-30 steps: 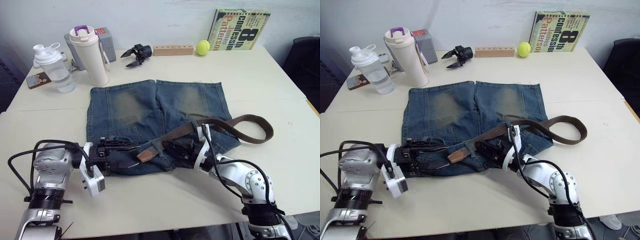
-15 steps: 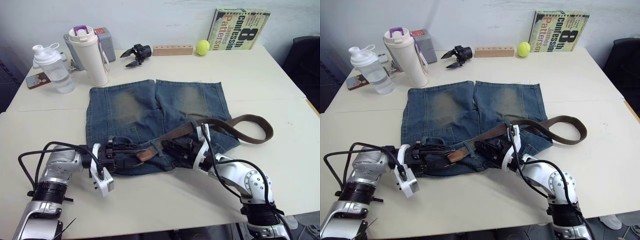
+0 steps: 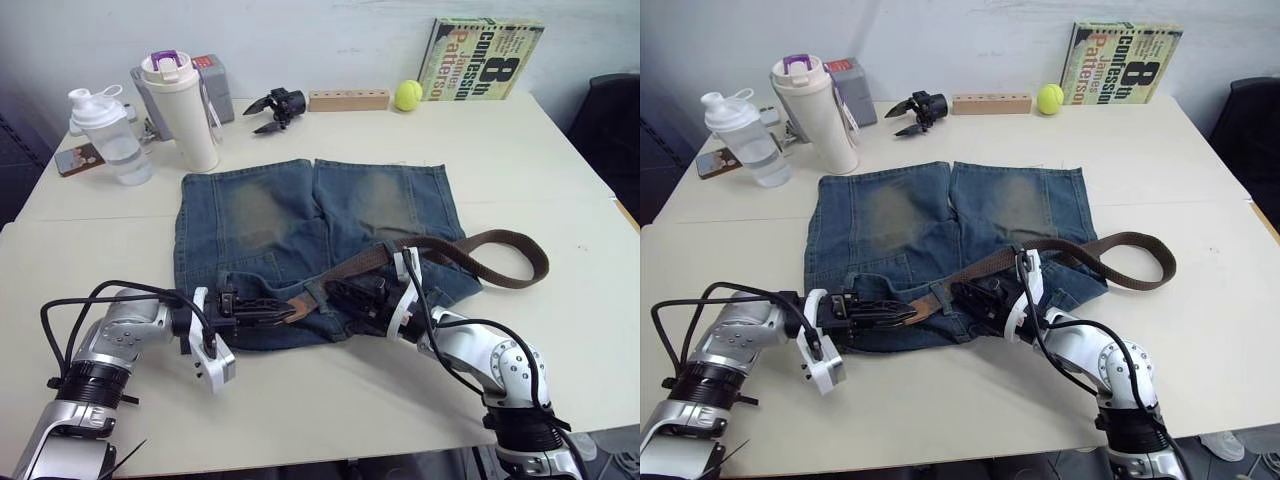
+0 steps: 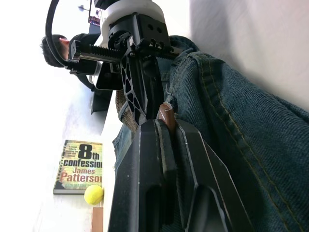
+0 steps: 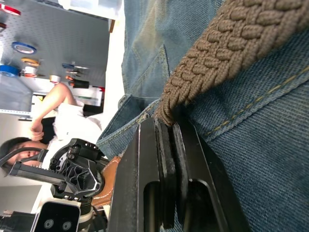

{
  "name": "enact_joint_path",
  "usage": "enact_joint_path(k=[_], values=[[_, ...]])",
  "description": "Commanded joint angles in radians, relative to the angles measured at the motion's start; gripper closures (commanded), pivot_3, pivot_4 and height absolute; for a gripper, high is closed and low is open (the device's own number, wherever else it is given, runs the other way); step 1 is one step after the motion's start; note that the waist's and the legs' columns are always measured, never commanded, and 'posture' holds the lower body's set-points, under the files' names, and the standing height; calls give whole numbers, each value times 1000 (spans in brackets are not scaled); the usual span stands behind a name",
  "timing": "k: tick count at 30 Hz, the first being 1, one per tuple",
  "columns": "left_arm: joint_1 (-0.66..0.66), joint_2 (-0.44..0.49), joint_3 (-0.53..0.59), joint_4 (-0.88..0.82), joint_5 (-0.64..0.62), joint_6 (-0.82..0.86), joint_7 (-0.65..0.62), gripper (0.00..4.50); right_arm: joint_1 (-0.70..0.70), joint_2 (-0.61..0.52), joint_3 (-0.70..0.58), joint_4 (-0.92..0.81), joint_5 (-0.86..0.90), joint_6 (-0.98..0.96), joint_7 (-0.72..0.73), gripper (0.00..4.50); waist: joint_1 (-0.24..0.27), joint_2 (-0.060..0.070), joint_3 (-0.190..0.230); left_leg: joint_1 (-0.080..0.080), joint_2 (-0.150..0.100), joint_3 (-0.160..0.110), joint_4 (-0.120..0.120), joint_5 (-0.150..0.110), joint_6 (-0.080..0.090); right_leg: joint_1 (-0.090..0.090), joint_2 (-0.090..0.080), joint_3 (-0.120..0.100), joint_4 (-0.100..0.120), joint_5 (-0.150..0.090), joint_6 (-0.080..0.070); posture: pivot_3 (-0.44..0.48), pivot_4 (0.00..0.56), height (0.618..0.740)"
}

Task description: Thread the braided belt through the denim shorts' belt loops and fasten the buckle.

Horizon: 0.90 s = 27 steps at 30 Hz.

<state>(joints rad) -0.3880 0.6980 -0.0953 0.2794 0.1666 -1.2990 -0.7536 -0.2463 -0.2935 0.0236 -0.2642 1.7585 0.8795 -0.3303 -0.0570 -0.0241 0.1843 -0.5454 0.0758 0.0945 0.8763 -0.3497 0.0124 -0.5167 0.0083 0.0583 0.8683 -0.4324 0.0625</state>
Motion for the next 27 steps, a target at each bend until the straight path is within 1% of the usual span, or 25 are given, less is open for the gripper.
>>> enact_joint_path(k=[1,2,3,5,7,9,11,12,14,15,17,18,19,21,25,27], values=[[-4,18,-9,-31,21,7,43,4500,24,-17,-56,-90,47,-54,-52,2922,1,0,0,0,0,0,0,0,0,0,0,0,0,0,0,0,150,657],[-3,19,-11,-34,25,8,50,4500,33,-24,-63,-105,61,-62,-64,2485,1,1,0,0,0,0,0,0,0,0,0,0,0,0,0,0,150,657],[-3,20,-15,-39,27,13,56,4500,47,-61,-87,-141,71,-60,-62,2011,2,1,0,-1,0,0,0,0,0,0,0,0,0,0,0,0,150,657],[-4,24,-21,-46,29,24,69,4500,79,-161,-145,-212,96,-45,-39,1062,3,2,1,-1,0,0,0,0,0,0,-1,0,0,0,1,0,150,657],[-6,27,-26,-52,31,34,83,4500,117,-312,-199,-297,12,12,66,99,4,4,2,-1,-1,0,-1,0,0,0,-1,0,-2,1,3,0,150,657],[-14,28,-30,-50,34,46,96,4500,147,-475,-236,-422,-175,38,251,99,5,5,3,-1,-2,1,-1,0,0,0,-2,0,-3,2,3,0,150,657],[-22,26,-35,-43,41,52,108,4500,193,-642,-210,-555,-472,-28,433,99,2,6,3,0,-2,1,-4,0,0,1,-1,1,-5,2,3,0,150,657],[-24,26,-39,-41,43,54,114,4500,218,-690,-194,-588,-580,-65,496,99,2,6,3,0,-2,1,-4,1,0,1,-1,1,-6,2,3,0,150,657],[-29,22,-49,-37,46,58,123,4500,292,-847,-50,-628,-942,-213,603,99,2,4,2,2,0,-1,-8,2,-1,2,0,0,-10,3,2,0,150,657],[-30,21,-54,-36,47,61,126,4500,326,-897,6,-631,-1082,-281,643,99,3,4,2,2,0,-1,-9,2,-2,2,1,-1,-12,4,1,0,150,657],[-34,17,-63,-32,53,59,135,4500,371,-992,151,-560,-1455,-479,659,99,3,4,2,1,0,0,-12,3,-2,2,0,-1,-15,4,1,0,150,657],[-37,15,-67,-30,56,59,139,4500,376,-1010,203,-504,-1608,-550,640,99,3,4,2,1,0,0,-12,3,-2,1,-1,-1,-15,4,2,0,150,657],[-39,14,-70,-28,59,58,144,4500,373,-1007,234,-454,-1718,-597,619,99,1,4,2,1,-1,2,-12,3,-2,1,-1,0,-16,5,2,0,150,657],[-44,11,-78,-27,64,62,153,4500,360,-980,265,-369,-1880,-663,590,99,2,3,2,1,-1,3,-12,3,-2,1,-2,1,-18,6,4,0,150,657],[-51,6,-88,-27,73,69,166,4500,323,-891,296,-270,-2117,-746,546,99,4,-1,-1,2,-1,4,-11,3,-3,2,-2,1,-18,7,5,0,150,657],[-51,7,-95,-31,68,74,170,4500,317,-836,291,-230,-2185,-755,535,610,5,-2,-1,2,-1,5,-10,3,-3,2,-2,1,-17,7,4,0,150,657]])
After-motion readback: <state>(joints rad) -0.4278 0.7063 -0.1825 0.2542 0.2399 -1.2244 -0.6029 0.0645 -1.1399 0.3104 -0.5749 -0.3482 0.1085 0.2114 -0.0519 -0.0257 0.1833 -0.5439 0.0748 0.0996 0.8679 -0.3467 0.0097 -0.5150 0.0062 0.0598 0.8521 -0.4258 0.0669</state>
